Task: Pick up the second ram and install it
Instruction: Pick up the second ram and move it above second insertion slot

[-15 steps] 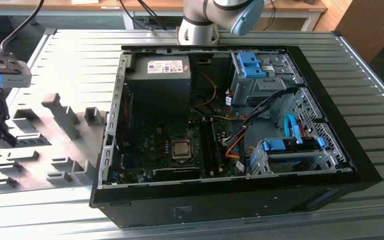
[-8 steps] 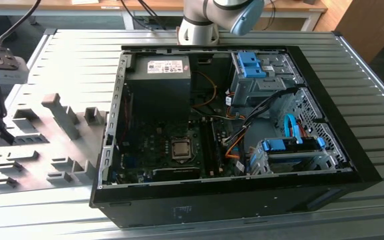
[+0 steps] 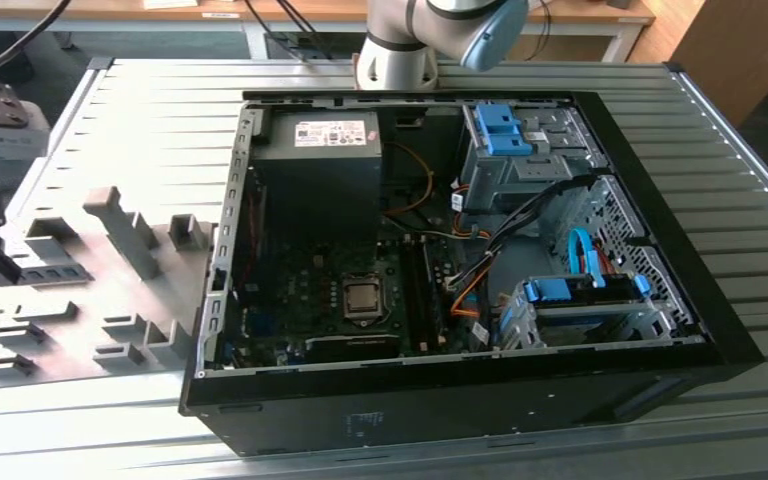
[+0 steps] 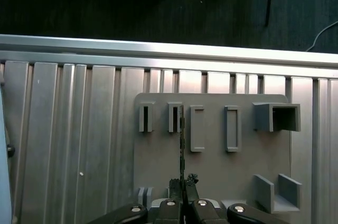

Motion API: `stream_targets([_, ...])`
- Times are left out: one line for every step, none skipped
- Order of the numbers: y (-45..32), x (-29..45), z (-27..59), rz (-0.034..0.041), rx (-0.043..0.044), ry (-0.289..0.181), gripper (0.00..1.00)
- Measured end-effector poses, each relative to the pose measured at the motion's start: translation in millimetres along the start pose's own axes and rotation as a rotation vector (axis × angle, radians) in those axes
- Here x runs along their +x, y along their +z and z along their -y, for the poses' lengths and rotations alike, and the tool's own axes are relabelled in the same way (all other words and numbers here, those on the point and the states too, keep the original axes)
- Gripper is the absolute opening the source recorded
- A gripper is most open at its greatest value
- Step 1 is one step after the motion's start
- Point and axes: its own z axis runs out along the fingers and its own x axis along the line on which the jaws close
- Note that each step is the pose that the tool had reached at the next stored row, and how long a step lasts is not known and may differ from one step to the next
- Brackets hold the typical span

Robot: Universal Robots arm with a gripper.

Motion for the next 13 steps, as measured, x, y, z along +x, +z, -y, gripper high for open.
stream_targets([-1.3,0.0,-0.1,0.0000,0.0000,0.000,0.14])
stream_targets([-2.6,-0.1,-0.1,0.0000,0.0000,0.000,0.14])
stream_targets([-3.9,-0.1,-0.2,0.0001,0.0001,0.000,0.14])
stream_targets([-5.3,-0.2,-0.3,0.0000,0.0000,0.000,0.14])
stream_targets([-6.6,-0.2,-0.3,0.0001,0.0000,0.000,0.14])
stream_targets([-7.8,-0.2,-0.4,0.0000,0.0000,0.000,0.14])
stream_targets([-8.9,-0.3,-0.4,0.0001,0.0001,0.000,0.14])
stream_targets([-9.9,-0.3,-0.5,0.0001,0.0001,0.000,0.14])
stream_targets([-10.9,-0.4,-0.5,0.0000,0.0000,0.000,0.14])
stream_targets([-11.9,-0.4,-0.6,0.0000,0.0000,0.000,0.14])
stream_targets([-12.8,-0.4,-0.6,0.0001,0.0001,0.000,0.14])
stream_targets([-13.8,-0.5,-0.7,0.0000,0.0001,0.000,0.14])
stream_targets([-14.9,-0.5,-0.7,0.0000,0.0001,0.000,0.14])
